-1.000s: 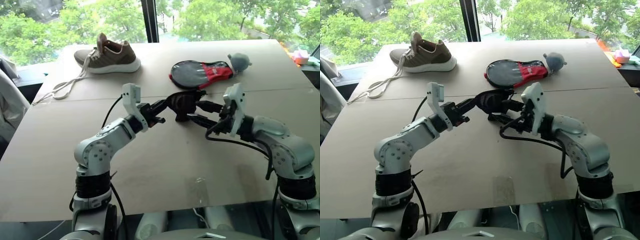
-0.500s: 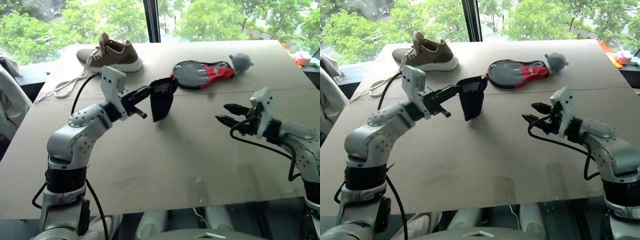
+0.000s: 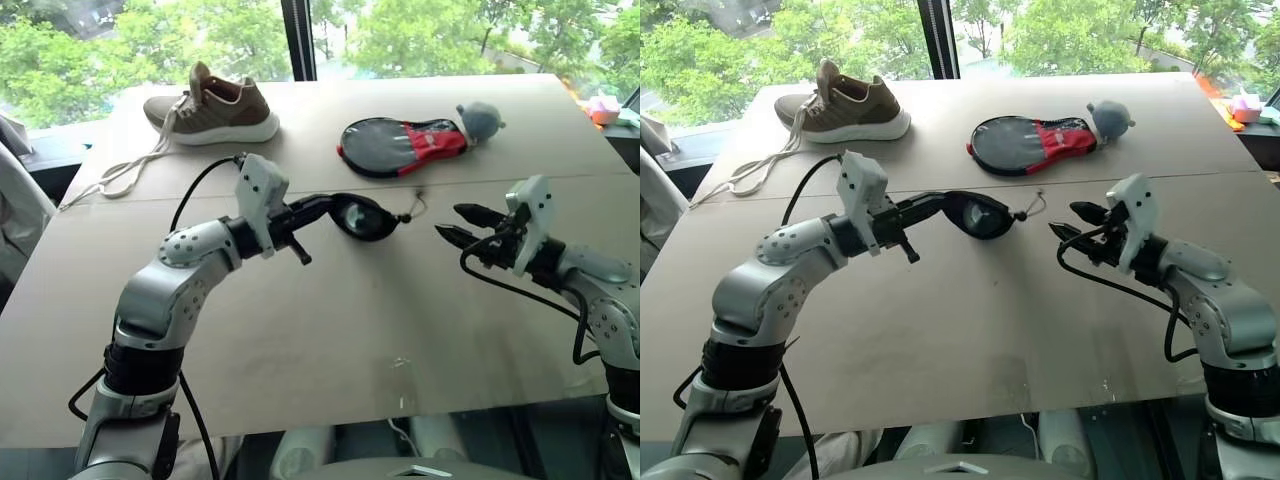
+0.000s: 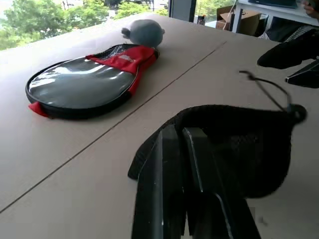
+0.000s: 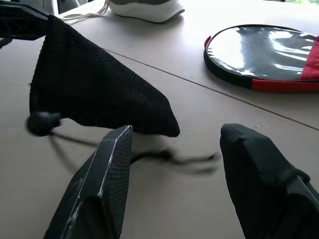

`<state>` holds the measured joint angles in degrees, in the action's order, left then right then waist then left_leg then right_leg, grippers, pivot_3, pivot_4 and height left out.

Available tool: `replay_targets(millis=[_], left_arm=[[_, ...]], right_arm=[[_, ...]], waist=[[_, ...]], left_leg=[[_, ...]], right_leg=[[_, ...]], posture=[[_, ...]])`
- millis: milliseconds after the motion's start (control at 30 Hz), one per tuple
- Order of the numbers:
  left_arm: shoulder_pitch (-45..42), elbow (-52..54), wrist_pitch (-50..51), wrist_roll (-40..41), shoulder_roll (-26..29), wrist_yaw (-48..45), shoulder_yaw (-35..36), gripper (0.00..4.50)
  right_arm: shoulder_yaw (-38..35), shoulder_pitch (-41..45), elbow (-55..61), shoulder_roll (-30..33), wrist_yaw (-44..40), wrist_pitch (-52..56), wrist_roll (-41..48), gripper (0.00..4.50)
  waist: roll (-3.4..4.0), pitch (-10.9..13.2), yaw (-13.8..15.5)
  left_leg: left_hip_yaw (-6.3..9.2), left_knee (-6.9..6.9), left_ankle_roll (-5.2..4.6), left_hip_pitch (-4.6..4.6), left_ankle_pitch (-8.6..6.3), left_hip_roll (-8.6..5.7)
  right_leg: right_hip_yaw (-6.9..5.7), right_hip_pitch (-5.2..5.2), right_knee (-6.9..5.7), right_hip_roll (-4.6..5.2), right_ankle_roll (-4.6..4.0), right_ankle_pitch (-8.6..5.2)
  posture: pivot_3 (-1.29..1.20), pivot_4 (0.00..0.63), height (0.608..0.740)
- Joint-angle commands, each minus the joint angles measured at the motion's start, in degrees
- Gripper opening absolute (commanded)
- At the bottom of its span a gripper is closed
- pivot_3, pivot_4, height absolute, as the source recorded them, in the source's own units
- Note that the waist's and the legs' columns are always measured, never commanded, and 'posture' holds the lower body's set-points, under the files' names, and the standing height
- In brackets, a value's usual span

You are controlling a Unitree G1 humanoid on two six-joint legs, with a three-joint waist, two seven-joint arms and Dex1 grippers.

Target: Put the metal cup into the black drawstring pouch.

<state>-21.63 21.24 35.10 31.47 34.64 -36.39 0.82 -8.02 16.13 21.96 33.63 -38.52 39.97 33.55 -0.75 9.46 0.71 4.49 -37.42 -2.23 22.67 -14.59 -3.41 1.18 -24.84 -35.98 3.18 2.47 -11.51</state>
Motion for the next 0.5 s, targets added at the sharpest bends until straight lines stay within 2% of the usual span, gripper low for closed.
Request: replay_targets(millis=[33, 167, 333, 400, 500], left_arm=[[4.3, 4.4, -2.0, -1.7, 2.6, -2.8, -0.4, 0.0], [12.0, 7.9, -4.8, -3.4, 6.5, -7.9, -2.2, 0.0], [17.5, 8.7, -7.5, -6.1, 7.0, -8.6, -2.4, 0.0], [18.3, 7.1, -8.8, -7.5, 6.7, -8.0, -1.5, 0.0], [17.6, 4.6, -9.4, -7.8, 5.7, -6.9, 0.4, 0.76]], right_arm=[[-1.7, 0.1, 2.8, 0.6, 0.6, -0.1, 1.2, 2.79], [-0.2, -0.3, 2.3, 2.5, -0.1, -0.4, -0.7, 2.79], [0.9, -0.1, 2.1, 3.1, -0.5, -0.7, -1.3, 2.79], [1.7, -0.6, 3.7, 2.5, -1.7, 0.7, 1.1, 2.79], [4.5, -1.8, 6.9, 1.6, -3.1, 3.4, 4.2, 2.83]], waist=[[0.0, 0.0, -0.1], [0.01, 0.0, -0.1], [0.01, 0.0, 0.1], [0.01, 0.0, 0.1], [0.01, 0.0, 0.1]], left_leg=[[-0.01, 0.0, 0.0, -0.01, 0.0, 0.0], [-0.03, 0.0, -0.01, -0.04, 0.0, 0.0], [-0.01, 0.0, -0.05, -0.03, -0.03, 0.01], [0.0, -0.01, -0.15, -0.03, -0.08, 0.02], [0.01, -0.01, -0.2, -0.04, -0.11, 0.05]], right_leg=[[0.01, 0.01, 0.0, 0.0, 0.0, 0.0], [0.01, 0.03, 0.01, -0.02, 0.0, 0.0], [-0.03, 0.05, 0.03, 0.02, -0.01, 0.0], [-0.05, 0.05, 0.03, 0.01, -0.01, 0.0], [-0.07, 0.06, 0.02, -0.02, -0.03, 0.01]], posture=[[0.0, 0.15, 0.74], [0.0, 0.15, 0.74], [0.0, 0.15, 0.74], [0.0, 0.15, 0.74], [0.0, 0.15, 0.74]])
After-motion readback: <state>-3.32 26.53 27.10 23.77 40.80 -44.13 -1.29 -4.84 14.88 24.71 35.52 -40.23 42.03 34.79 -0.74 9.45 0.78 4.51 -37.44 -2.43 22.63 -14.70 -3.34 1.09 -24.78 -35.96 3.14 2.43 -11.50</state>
